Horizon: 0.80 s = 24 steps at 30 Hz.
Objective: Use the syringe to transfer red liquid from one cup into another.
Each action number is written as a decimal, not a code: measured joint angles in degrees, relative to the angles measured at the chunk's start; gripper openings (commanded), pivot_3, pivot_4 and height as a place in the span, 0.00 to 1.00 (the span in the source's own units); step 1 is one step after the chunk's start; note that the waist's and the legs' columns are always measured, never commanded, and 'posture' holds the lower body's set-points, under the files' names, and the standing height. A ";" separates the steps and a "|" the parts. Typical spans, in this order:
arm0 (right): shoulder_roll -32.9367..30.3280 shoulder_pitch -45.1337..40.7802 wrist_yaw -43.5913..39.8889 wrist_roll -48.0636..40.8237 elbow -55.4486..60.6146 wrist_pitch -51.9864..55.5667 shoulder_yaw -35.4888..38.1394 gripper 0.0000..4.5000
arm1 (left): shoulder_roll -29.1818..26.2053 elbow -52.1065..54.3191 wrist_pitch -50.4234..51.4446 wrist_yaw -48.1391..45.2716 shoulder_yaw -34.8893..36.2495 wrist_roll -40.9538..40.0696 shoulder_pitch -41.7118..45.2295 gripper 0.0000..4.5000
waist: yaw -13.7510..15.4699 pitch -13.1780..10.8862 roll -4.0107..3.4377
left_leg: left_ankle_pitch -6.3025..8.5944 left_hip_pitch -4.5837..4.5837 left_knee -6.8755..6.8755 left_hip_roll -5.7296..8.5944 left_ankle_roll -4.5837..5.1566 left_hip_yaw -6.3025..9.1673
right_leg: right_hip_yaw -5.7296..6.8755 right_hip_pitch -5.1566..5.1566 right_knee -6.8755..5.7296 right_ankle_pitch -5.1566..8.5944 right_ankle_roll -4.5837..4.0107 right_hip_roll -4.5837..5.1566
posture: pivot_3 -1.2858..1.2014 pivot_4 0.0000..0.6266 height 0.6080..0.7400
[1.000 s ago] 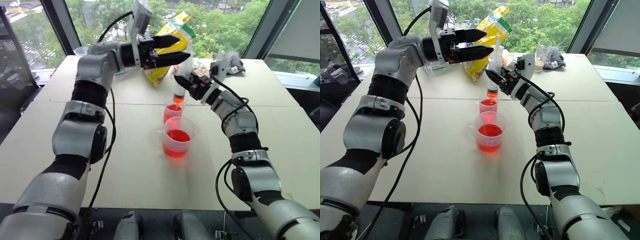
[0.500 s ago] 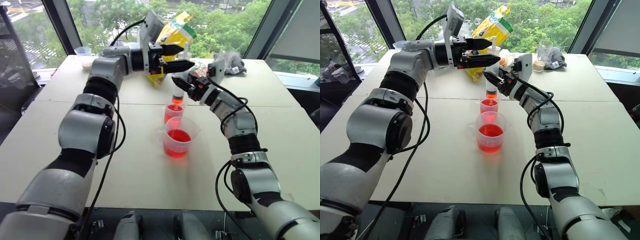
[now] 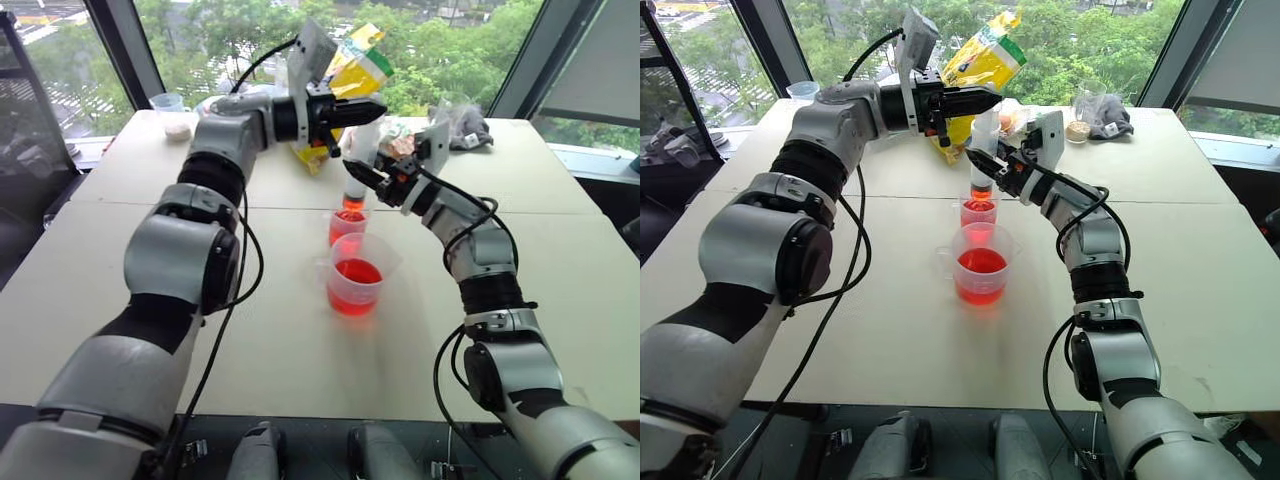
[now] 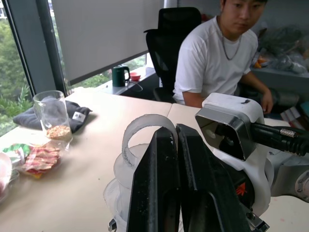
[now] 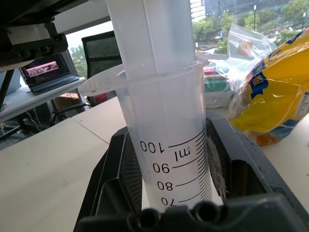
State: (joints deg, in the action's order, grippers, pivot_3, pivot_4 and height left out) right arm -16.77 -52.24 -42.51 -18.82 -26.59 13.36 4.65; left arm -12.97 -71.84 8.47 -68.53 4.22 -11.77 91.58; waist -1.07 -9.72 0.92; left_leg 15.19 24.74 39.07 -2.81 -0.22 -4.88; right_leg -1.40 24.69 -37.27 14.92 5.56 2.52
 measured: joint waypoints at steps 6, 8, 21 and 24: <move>-0.06 0.03 0.05 0.22 0.01 0.28 0.00 0.34 | 0.16 -0.04 -0.56 -0.09 0.01 1.05 -0.05 0.01 | 0.03 0.00 0.00 | 0.00 0.00 0.00 0.00 0.00 0.00 | 0.00 0.00 0.00 0.00 0.00 0.00 | 0.52 0.24 1.00; -0.09 0.03 0.05 0.23 0.04 0.49 0.00 0.34 | 0.19 -0.04 -0.68 -0.04 0.02 1.22 -0.17 0.01 | 0.02 0.00 0.00 | 0.00 0.00 0.00 0.00 0.00 0.00 | 0.00 0.00 0.00 0.00 0.00 0.00 | 0.52 0.24 1.00; -0.69 0.02 0.52 0.30 1.80 3.70 -0.01 0.34 | 0.55 -0.02 -2.04 0.45 0.12 1.34 -1.91 0.01 | 0.03 0.00 0.00 | 0.00 0.00 0.00 0.00 0.00 0.00 | 0.00 0.00 -0.01 0.00 0.00 0.00 | 0.52 0.24 1.00; -0.69 0.02 0.53 0.30 2.00 3.90 -0.01 0.34 | 0.58 0.01 -2.15 0.46 0.09 1.39 -2.25 0.01 | 0.03 0.00 0.00 | 0.00 0.00 0.00 0.00 0.00 0.00 | 0.00 0.00 0.00 0.00 0.00 0.00 | 0.52 0.24 1.00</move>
State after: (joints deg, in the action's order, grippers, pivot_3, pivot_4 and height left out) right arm -17.45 -52.22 -41.98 -18.53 -24.59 17.26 4.64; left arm -12.39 -71.83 6.32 -68.07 4.30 -10.39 89.33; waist -1.03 -9.72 0.92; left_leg 15.19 24.74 39.07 -2.81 -0.21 -4.88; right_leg -1.40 24.70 -37.28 14.92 5.56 2.52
